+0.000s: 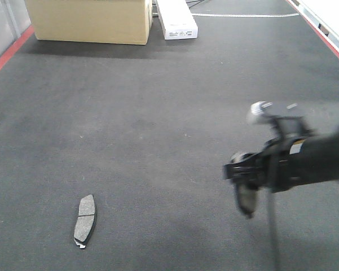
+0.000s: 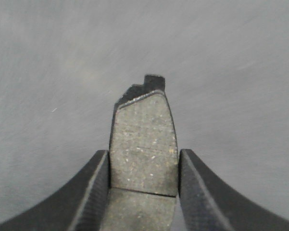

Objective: Move and align brake pads A on conveyor
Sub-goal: 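Lower the right gripper with its brake pad onto the belt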

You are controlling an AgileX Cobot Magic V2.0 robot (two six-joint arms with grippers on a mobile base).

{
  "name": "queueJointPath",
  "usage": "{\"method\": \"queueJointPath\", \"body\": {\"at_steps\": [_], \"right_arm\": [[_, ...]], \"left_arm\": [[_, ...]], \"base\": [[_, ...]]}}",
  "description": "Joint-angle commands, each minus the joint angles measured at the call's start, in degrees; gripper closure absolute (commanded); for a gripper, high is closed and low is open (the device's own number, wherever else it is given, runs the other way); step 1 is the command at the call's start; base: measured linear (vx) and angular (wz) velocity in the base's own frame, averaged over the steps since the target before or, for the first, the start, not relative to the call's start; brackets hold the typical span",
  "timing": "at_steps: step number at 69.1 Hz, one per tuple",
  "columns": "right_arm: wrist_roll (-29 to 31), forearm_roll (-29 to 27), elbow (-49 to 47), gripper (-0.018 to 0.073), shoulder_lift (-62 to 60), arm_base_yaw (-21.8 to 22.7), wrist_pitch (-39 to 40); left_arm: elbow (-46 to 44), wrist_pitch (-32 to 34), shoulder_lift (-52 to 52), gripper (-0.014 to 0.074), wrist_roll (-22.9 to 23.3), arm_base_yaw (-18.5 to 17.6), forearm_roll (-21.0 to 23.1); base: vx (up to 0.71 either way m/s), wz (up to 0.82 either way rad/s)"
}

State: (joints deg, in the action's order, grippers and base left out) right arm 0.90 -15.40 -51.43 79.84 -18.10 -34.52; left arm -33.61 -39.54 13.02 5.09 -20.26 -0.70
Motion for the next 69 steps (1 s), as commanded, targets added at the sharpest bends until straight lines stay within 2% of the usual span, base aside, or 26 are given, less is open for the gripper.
{"method": "queueJointPath", "body": {"at_steps": [1,8,17,69], "right_arm": [[-8.9,5.1,-3.6,0.0352,3.2,-1.6,3.4],[-15.1,11.0,-5.3,0.0352,6.7,-1.9,1.6],[-17.9,14.7,-5.5,0.0351,10.0,-1.9,1.2],[-17.5,14.8,-5.5,0.0335,18.2,-1.9,-1.9]], "left_arm": [[-1.3,3.9,0.8,0.0603,0.0,-0.4,0.2],[-1.3,3.9,0.8,0.0603,0.0,-0.4,0.2],[-1.3,3.9,0.8,0.0603,0.0,-0.4,0.2],[-1.3,3.9,0.8,0.0603,0.0,-0.4,0.2]], "base": [[0.0,0.0],[0.0,0.0],[0.0,0.0],[0.0,0.0]]}}
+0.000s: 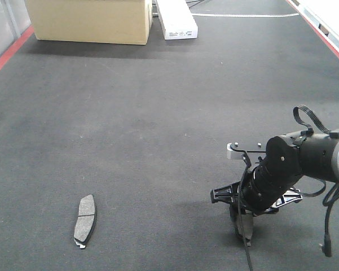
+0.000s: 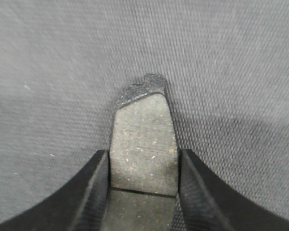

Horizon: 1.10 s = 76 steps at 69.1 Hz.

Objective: Move and align brake pads A on conveyor
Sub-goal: 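Lower the right gripper with its brake pad onto the belt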

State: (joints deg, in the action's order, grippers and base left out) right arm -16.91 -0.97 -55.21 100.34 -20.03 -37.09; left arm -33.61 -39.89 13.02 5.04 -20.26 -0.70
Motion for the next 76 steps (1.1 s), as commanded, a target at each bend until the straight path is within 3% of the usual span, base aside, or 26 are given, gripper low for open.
{"method": "queueJointPath", "body": {"at_steps": [1,37,59,76], "right_arm": [[0.3,0.4,-1.7,0.0334,-2.3,0.0,0.6],[0.3,1.0,-1.7,0.0249,-2.3,0.0,0.7],[0.3,1.0,-1.7,0.0125,-2.3,0.0,0.5],[-0.8,2.4,-1.7,0.012,-4.9,0.1,0.2]], "left_arm": [[-1.3,4.2,0.8,0.0603,0.0,-0.4,0.2],[-1.3,4.2,0.8,0.0603,0.0,-0.4,0.2],[-1.3,4.2,0.8,0.0603,0.0,-0.4,0.2],[-1.3,4.2,0.8,0.0603,0.0,-0.4,0.2]], "base": [[0.0,0.0],[0.0,0.0],[0.0,0.0],[0.0,0.0]]}}
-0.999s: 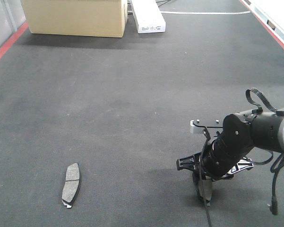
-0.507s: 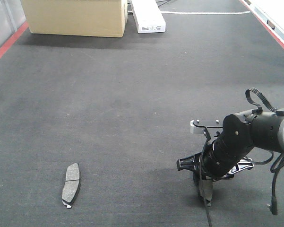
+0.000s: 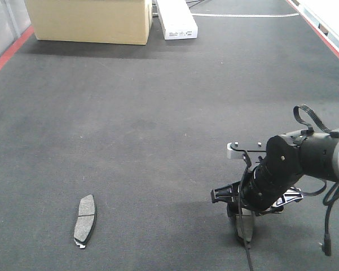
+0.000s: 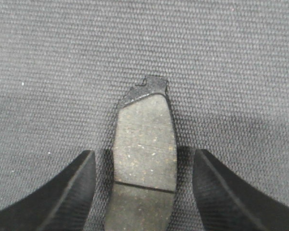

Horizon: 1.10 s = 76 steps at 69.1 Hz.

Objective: Move and align brake pads A on conveyor
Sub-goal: 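Open the right gripper to release the pad and lift away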

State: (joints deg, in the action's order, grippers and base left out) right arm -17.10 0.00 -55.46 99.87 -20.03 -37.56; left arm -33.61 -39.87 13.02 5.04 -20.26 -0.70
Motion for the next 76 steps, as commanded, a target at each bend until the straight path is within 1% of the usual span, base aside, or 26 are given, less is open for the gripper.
{"method": "queueJointPath", "body": {"at_steps": [1,13,18,23,32,40,48,55,62,76], "right_arm": [[-0.8,1.6,-1.5,0.012,-5.0,0.1,0.6],[-5.9,7.2,-1.5,0.0121,-13.0,0.1,-1.2],[-6.2,7.9,-1.2,0.0126,-17.2,0.1,-2.9],[-5.9,7.9,0.3,0.0146,-21.5,0.0,-2.7],[-4.6,8.0,5.6,0.0237,-30.7,0.0,-0.7],[-2.0,8.1,11.2,0.0349,-39.4,0.0,2.8],[0.8,9.7,16.6,0.0471,-48.0,0.0,5.7],[1.7,11.8,21.0,0.0566,-55.2,0.0,8.3],[1.7,13.4,25.0,0.0569,-61.7,0.0,11.7],[1.7,13.4,31.6,0.0569,-71.9,0.0,19.9]], "left_arm": [[-1.3,4.2,0.8,0.0603,0.0,-0.4,0.2],[-1.3,4.2,0.8,0.0603,0.0,-0.4,0.2],[-1.3,4.2,0.8,0.0603,0.0,-0.4,0.2],[-1.3,4.2,0.8,0.0603,0.0,-0.4,0.2],[-1.3,4.2,0.8,0.0603,0.0,-0.4,0.2],[-1.3,4.2,0.8,0.0603,0.0,-0.4,0.2],[-1.3,4.2,0.8,0.0603,0.0,-0.4,0.2],[-1.3,4.2,0.8,0.0603,0.0,-0.4,0.2],[-1.3,4.2,0.8,0.0603,0.0,-0.4,0.2],[-1.3,4.2,0.8,0.0603,0.0,-0.4,0.2]], "base": [[0.0,0.0],[0.0,0.0],[0.0,0.0],[0.0,0.0],[0.0,0.0],[0.0,0.0],[0.0,0.0],[0.0,0.0],[0.0,0.0],[0.0,0.0]]}}
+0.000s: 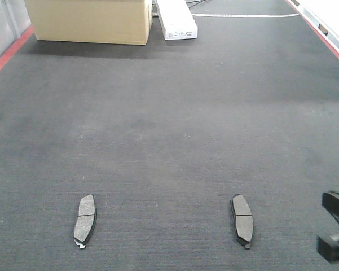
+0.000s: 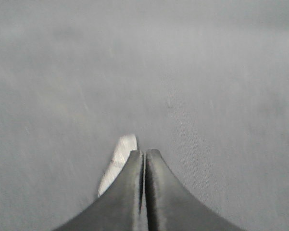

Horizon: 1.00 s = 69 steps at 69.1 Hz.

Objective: Move and align brake pads A on conveyor
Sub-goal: 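Open the right gripper to release the pad and lift away, then back the base away from the conveyor and turn toward the aisle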

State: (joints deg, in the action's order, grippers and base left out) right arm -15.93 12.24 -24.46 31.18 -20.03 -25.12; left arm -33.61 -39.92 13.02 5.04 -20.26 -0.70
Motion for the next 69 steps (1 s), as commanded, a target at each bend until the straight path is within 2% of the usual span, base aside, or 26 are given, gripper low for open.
{"method": "queueJointPath", "body": {"at_steps": [1,17,69], "right_arm": [[0.5,1.2,0.7,0.0569,-4.0,0.0,7.7],[0.5,1.0,1.2,0.0569,-8.1,0.0,8.2],[0.4,0.9,1.2,0.0568,-8.1,0.0,7.9]], "left_arm": [[-1.3,4.3,0.8,0.0603,0.0,-0.4,0.2],[-1.3,4.3,0.8,0.0603,0.0,-0.4,0.2],[-1.3,4.3,0.8,0.0603,0.0,-0.4,0.2]], "base": [[0.0,0.0],[0.0,0.0],[0.0,0.0]]}}
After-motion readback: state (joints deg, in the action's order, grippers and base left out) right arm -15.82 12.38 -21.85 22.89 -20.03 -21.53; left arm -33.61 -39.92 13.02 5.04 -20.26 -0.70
